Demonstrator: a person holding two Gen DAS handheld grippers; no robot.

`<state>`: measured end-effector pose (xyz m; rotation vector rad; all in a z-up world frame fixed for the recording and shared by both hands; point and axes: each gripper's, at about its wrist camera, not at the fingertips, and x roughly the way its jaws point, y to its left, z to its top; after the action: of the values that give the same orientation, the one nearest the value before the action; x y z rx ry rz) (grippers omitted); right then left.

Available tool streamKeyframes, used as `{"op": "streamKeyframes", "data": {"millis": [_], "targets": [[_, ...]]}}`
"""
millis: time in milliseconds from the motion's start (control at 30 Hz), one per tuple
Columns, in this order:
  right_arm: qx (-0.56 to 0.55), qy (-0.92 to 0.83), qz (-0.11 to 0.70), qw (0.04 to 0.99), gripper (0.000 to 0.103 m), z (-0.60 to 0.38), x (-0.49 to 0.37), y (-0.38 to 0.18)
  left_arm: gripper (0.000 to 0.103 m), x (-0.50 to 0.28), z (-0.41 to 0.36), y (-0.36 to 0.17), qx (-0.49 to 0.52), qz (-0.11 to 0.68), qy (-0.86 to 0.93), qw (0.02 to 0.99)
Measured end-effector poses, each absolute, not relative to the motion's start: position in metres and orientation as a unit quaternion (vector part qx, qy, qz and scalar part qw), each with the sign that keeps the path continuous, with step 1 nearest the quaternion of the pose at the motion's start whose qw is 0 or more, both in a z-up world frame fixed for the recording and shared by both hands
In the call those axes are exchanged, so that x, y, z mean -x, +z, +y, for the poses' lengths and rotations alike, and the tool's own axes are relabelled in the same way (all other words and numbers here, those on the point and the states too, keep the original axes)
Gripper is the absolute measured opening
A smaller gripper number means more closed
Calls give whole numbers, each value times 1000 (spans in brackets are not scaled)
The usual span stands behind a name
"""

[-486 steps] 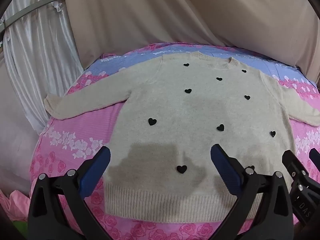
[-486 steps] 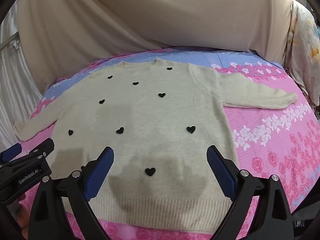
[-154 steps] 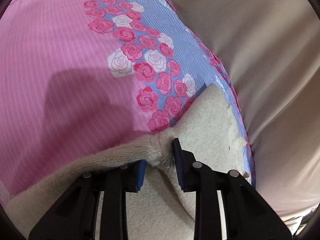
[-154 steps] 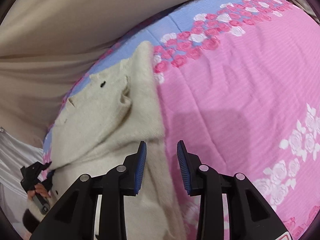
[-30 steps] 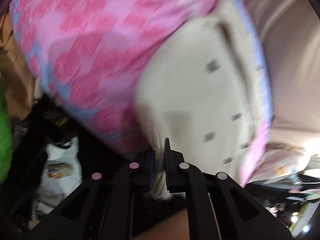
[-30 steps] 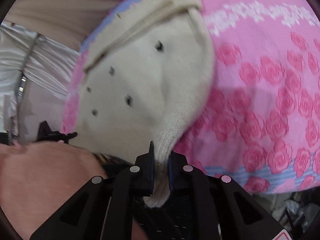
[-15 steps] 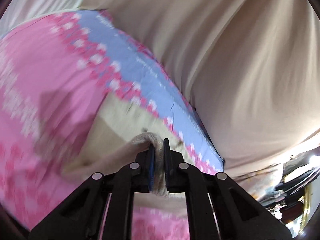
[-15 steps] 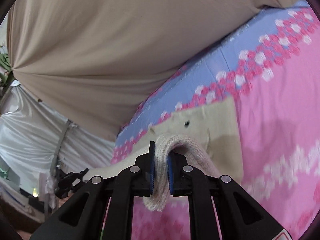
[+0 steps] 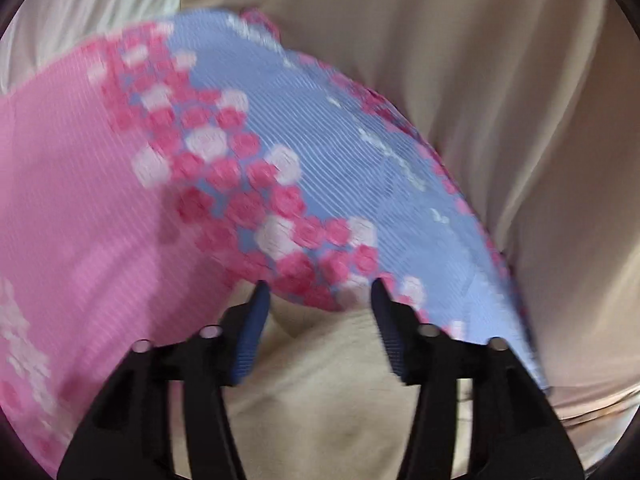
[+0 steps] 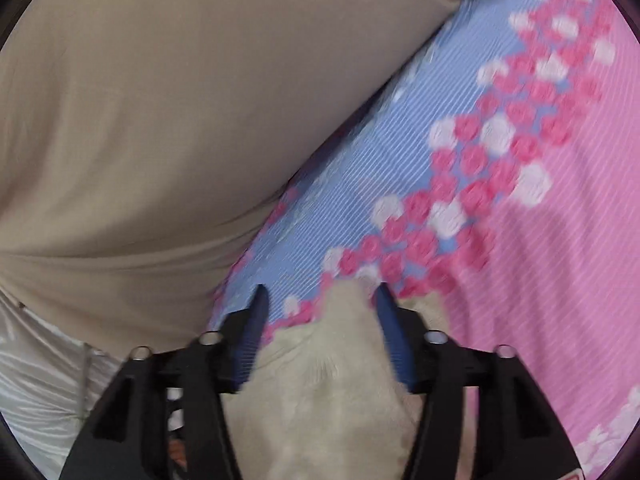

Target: Fold small clothes

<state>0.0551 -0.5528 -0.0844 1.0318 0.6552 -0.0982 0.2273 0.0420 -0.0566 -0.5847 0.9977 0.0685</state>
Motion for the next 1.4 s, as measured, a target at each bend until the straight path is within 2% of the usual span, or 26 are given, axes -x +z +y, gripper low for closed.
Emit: {"op": "streamKeyframes", "data": {"millis": [67,100,133,200,300,367,433,467,500,533,633,700,767,800,867,933,967,1000,1133,1167,1233,1267,1300,1367,1400], "targets": [[-479,-48,324,814,58,-551,-51,-85,52,-225,39,-56,251,475,15,843],[-457,-52,339,821,58,-546,-48,-83,56,-218,36,-55,235,477,5,847],[-429,-56,354,829,58,-538,-44,-83,69,-212,35,-56,223,477,-1,850],[-370,-59,395,839,58,-521,-36,-87,84,-196,34,-63,206,485,1,850],[-321,-41,446,834,58,-495,-34,-103,82,-185,27,-82,185,504,-9,844],[-294,-44,461,836,58,-486,-41,-111,66,-191,18,-95,163,520,-19,838],[-271,-55,470,838,59,-482,-57,-120,44,-197,8,-102,143,534,-18,833],[-266,-55,478,835,45,-481,-63,-125,27,-204,5,-106,136,543,-19,829],[-273,-47,490,827,8,-482,-70,-128,17,-206,5,-104,137,541,-20,830],[-280,-47,484,828,7,-484,-73,-124,15,-208,6,-98,140,535,-18,833],[-274,-37,440,854,7,-488,-66,-91,13,-213,19,-74,146,504,-5,851],[-261,-40,461,847,11,-492,-73,-98,13,-222,26,-79,144,514,13,846],[-233,-77,515,821,13,-496,-82,-119,14,-233,25,-101,138,554,10,821],[-225,-93,520,819,13,-497,-82,-119,15,-234,23,-103,134,566,16,814],[-223,-95,481,843,17,-489,-80,-94,17,-222,19,-76,151,529,2,835],[-200,-75,448,868,31,-471,-92,-66,30,-216,5,-47,148,487,-14,861],[-194,-56,446,872,41,-462,-104,-60,46,-216,-1,-40,143,477,-19,867],[-184,-25,450,874,41,-447,-123,-55,53,-222,-16,-32,137,470,-33,872],[-137,52,504,851,43,-393,-193,-85,52,-258,-82,-56,84,519,-98,845],[-117,50,516,847,43,-382,-208,-95,50,-266,-96,-69,67,534,-100,837],[-91,47,538,837,43,-370,-228,-117,28,-279,-116,-99,37,563,-89,821],[-83,48,546,832,36,-367,-234,-125,26,-285,-121,-109,28,572,-84,816],[-72,48,546,833,11,-365,-237,-127,24,-288,-124,-115,19,565,-78,821],[-96,45,534,839,5,-379,-240,-121,0,-293,-131,-111,-16,544,-69,836],[-115,38,524,843,4,-388,-240,-119,0,-299,-129,-111,-18,544,-61,837]]}}
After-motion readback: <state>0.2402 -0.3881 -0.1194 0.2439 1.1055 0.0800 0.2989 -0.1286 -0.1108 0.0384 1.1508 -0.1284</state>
